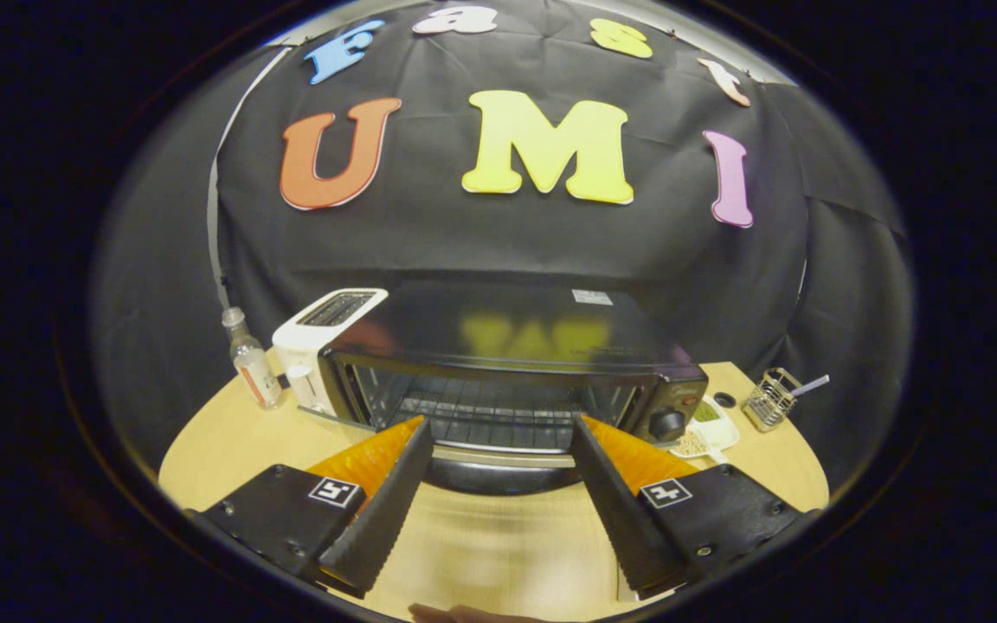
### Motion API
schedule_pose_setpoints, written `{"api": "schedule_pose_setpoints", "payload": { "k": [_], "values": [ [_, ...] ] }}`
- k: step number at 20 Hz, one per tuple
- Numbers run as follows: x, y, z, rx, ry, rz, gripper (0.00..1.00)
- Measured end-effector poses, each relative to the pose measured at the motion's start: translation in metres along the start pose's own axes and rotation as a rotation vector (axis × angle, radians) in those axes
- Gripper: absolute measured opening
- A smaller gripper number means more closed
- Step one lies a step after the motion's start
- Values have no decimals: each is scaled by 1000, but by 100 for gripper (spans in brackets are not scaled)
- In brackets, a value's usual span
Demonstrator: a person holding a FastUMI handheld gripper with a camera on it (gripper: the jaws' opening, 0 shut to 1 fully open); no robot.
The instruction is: Open the toaster oven, put the food inside, and close the toaster oven door.
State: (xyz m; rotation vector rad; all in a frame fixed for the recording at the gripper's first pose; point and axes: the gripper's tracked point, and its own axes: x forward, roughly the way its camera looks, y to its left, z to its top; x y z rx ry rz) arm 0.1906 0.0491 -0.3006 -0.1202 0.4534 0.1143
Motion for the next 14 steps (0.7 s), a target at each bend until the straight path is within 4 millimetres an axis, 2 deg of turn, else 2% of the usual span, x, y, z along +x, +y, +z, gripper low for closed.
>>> {"api": "schedule_pose_setpoints", "payload": {
  "k": [6,12,14],
  "values": [
    [-25,3,-52,-44,83,-10,100],
    [-31,4,-82,-56,113,20,100],
    [-30,4,-86,-50,99,33,100]
  ]
}}
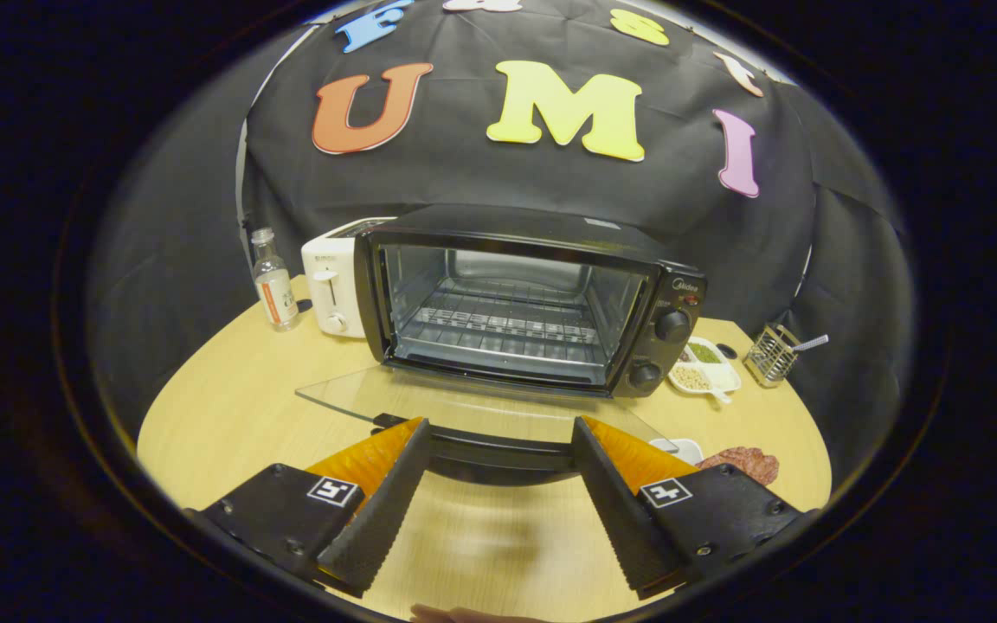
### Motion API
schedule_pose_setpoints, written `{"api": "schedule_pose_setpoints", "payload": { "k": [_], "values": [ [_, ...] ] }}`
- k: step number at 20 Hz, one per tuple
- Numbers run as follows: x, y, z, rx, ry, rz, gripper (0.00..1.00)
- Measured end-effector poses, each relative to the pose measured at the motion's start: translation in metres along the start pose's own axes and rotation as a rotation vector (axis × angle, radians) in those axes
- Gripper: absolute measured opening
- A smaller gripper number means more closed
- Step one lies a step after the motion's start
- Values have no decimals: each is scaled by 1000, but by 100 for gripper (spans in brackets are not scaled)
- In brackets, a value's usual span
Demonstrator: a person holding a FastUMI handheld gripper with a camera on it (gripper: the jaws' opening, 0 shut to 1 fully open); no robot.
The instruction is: Open the toaster oven, put the food inside, and close the toaster oven door.
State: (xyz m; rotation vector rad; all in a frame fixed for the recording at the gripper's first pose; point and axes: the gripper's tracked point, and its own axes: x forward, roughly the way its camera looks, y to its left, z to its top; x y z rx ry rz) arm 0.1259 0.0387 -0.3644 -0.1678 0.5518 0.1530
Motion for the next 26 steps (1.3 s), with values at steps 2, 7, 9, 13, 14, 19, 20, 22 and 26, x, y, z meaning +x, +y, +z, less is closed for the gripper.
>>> {"api": "schedule_pose_setpoints", "payload": {
  "k": [2,7,9,13,14,19,20,22,26],
  "values": [
    [-1,1,-3,-1,-25,5,100],
    [4,4,-41,8,37,15,100],
    [13,8,-61,24,84,28,100],
    [19,13,-67,51,89,67,100],
    [15,13,-64,45,82,67,100],
    [-27,8,-37,79,35,129,100],
    [-39,3,-31,79,22,136,100],
    [-58,-13,-20,85,-4,136,100],
    [-84,-63,-8,92,-35,114,100]
  ]
}}
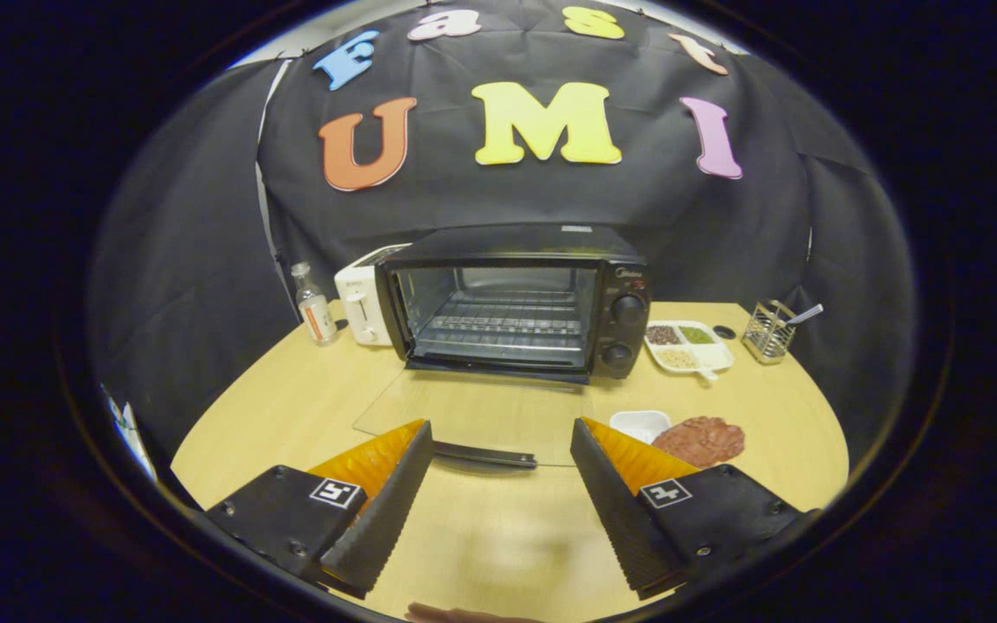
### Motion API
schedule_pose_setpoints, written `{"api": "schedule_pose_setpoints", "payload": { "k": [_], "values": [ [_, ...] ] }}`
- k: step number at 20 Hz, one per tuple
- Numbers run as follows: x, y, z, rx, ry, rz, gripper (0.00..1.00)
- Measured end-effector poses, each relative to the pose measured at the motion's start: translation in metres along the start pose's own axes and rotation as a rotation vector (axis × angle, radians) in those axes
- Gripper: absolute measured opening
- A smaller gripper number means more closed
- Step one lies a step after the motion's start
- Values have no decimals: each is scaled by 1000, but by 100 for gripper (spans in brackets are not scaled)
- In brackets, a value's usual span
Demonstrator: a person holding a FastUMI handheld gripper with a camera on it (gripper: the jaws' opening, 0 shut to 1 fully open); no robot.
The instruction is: Open the toaster oven, put the food inside, and close the toaster oven door.
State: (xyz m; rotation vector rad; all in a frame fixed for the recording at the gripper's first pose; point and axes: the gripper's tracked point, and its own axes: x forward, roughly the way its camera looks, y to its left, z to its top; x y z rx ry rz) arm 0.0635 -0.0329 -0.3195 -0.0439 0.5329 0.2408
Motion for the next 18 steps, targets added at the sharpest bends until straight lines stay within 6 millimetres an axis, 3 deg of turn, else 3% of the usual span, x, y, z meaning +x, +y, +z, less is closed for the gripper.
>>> {"api": "schedule_pose_setpoints", "payload": {
  "k": [7,11,14,18],
  "values": [
    [-17,-109,-2,7,30,-54,100],
    [-14,-158,-4,61,53,-36,98],
    [-2,-178,-8,68,75,7,98],
    [22,-180,-21,118,129,109,97]
  ]
}}
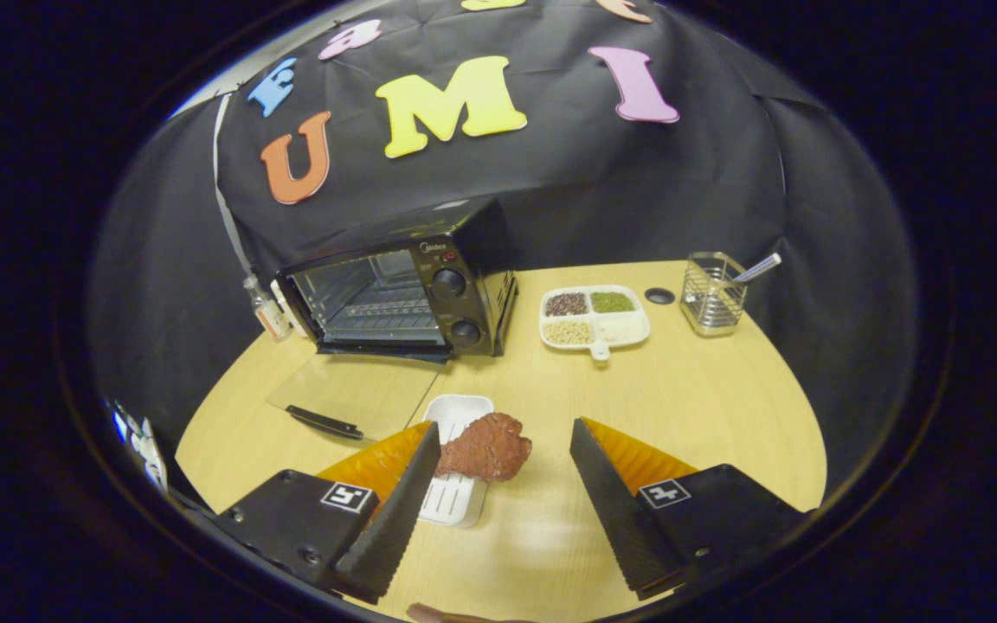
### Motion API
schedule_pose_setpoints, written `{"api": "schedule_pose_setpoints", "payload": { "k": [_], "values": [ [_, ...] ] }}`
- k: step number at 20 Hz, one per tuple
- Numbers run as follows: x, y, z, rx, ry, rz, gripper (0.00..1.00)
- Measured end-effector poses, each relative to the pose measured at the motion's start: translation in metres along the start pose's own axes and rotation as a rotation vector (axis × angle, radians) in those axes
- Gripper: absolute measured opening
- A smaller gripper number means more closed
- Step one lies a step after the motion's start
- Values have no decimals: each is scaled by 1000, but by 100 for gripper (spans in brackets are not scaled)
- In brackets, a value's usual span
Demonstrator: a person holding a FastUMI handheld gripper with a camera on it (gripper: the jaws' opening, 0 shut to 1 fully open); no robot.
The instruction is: Open the toaster oven, put the food inside, and close the toaster oven door.
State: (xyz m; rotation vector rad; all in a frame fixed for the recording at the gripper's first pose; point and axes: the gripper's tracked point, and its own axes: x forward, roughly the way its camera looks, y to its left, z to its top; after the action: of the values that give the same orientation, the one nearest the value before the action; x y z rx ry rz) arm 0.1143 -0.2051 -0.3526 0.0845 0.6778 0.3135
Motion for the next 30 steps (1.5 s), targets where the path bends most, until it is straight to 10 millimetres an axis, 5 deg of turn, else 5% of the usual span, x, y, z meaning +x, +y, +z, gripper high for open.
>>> {"api": "schedule_pose_setpoints", "payload": {
  "k": [6,9,10,13,18,22,30],
  "values": [
    [32,-7,-14,70,82,80,91],
    [36,-10,-12,91,77,97,78],
    [35,-9,-13,94,79,107,61],
    [30,-4,-16,114,85,124,34],
    [6,25,-19,79,72,176,12],
    [-14,41,-22,-17,42,116,10],
    [-53,80,15,-160,-122,32,10]
  ]
}}
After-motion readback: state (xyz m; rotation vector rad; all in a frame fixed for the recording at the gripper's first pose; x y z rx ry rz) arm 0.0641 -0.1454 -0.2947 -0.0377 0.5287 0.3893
